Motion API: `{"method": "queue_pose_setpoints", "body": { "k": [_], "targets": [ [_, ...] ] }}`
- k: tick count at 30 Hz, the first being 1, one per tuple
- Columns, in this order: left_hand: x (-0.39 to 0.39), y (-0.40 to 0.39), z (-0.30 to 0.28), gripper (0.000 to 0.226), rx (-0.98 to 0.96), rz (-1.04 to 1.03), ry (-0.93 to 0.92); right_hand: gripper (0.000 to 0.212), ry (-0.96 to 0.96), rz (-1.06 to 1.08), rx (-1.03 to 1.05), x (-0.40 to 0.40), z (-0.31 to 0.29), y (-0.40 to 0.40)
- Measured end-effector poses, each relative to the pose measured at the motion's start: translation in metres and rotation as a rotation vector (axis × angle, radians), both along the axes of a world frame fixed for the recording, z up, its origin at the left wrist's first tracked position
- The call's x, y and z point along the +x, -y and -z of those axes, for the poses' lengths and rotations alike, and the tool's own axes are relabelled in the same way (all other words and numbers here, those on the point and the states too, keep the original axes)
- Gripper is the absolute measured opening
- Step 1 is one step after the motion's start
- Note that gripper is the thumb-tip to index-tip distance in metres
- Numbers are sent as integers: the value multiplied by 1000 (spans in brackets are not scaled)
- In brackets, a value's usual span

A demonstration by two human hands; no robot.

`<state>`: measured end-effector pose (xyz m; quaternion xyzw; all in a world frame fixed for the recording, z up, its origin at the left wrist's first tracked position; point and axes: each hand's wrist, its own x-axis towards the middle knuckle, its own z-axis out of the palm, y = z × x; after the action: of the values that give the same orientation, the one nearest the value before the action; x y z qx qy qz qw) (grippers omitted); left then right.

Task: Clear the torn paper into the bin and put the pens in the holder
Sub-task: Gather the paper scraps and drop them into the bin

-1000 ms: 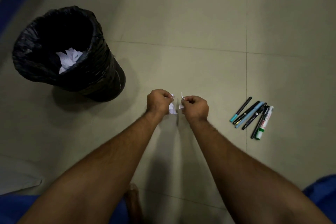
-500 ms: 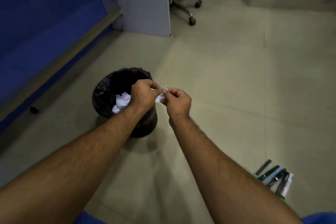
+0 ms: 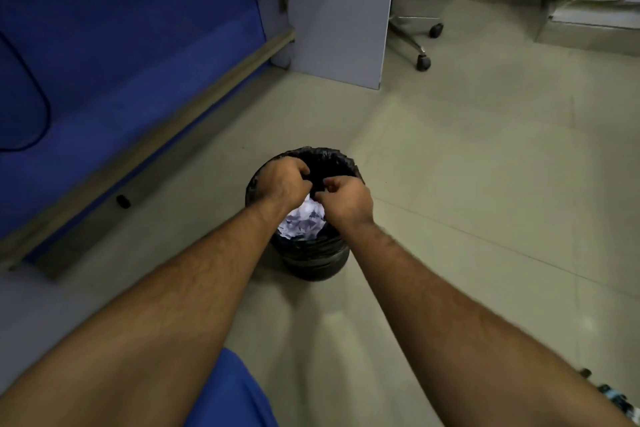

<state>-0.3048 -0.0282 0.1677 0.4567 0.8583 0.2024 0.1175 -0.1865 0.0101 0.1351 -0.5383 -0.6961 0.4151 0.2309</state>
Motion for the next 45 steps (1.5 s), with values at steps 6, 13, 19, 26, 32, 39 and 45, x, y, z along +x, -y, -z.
{"method": "queue_pose_setpoints", "body": {
  "k": [6,13,19,26,32,39,45],
  "targets": [
    [34,-15,-6,18,75,101,155,19,-229,263,19,30,1,-4],
    [107,-45,10,10,64,209,362,21,-316,489,30,93,22,-18],
    [195,-15,105,18,-129,310,368,26,-53,482,-163,210,113,12],
    [240,44,212,44,-422,430,216,33,342,237,-218,268,192,46],
    [258,52,254,49,-449,471,123,49,539,-87,-119,278,224,44],
    [265,47,269,27,-296,345,121,37,573,-211,57,276,240,37],
    [256,42,268,12,-313,229,143,26,625,-158,198,258,243,41]
  ]
}}
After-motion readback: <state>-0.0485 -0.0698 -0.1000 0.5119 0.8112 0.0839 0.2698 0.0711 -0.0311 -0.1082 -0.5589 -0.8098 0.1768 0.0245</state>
